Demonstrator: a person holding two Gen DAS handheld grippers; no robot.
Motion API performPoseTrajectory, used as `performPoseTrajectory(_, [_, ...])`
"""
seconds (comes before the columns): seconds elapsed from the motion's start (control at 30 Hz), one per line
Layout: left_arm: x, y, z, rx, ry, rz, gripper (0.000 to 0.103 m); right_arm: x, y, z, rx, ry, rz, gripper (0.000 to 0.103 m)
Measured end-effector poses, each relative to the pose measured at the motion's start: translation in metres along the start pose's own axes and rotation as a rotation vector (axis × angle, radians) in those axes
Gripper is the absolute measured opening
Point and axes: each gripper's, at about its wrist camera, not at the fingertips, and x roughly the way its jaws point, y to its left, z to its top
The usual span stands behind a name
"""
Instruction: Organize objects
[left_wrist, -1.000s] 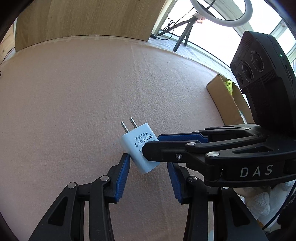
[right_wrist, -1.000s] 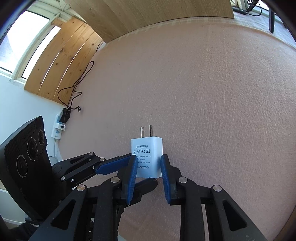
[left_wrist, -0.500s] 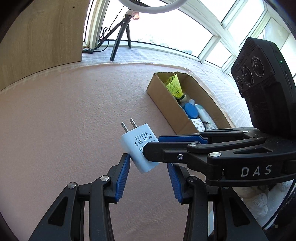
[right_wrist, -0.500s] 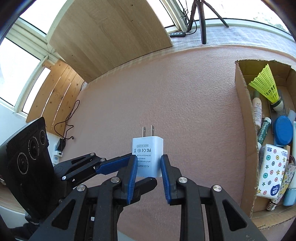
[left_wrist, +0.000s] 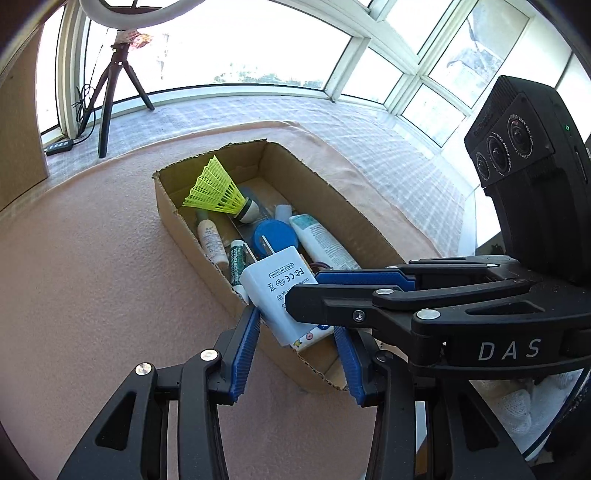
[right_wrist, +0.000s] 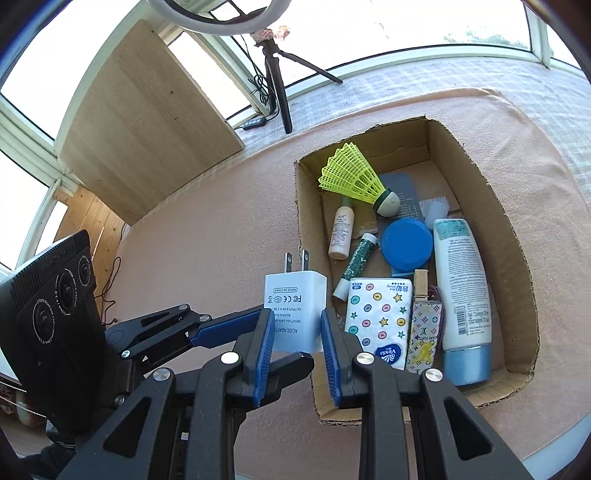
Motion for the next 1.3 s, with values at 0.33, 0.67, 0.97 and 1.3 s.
performPoseTrajectory(0.33, [0.034, -0.02, 0.024, 0.053, 0.035, 0.047, 0.062, -0.011, -0.027, 0.008, -0.018, -0.055, -0.151, 0.043])
performPoseTrajectory(0.67, [0.04, -0.014, 0.028, 0.027, 0.046, 0.073, 0.075, -0.02, -0.037, 0.013, -0.025, -0.113, -0.237, 0.064])
performPoseTrajectory(0.97, [0.034, -0.006, 0.027, 0.011, 0.044, 0.089, 0.076, -0.019, -0.034, 0.013, -0.021, -0.115, -0.242, 0.064])
performPoseTrajectory(1.3, [0.01, 0.011, 0.019, -0.022, 0.025, 0.127, 0.076, -0.021, -0.022, 0.007, -0.008, -0.127, -0.246, 0.064])
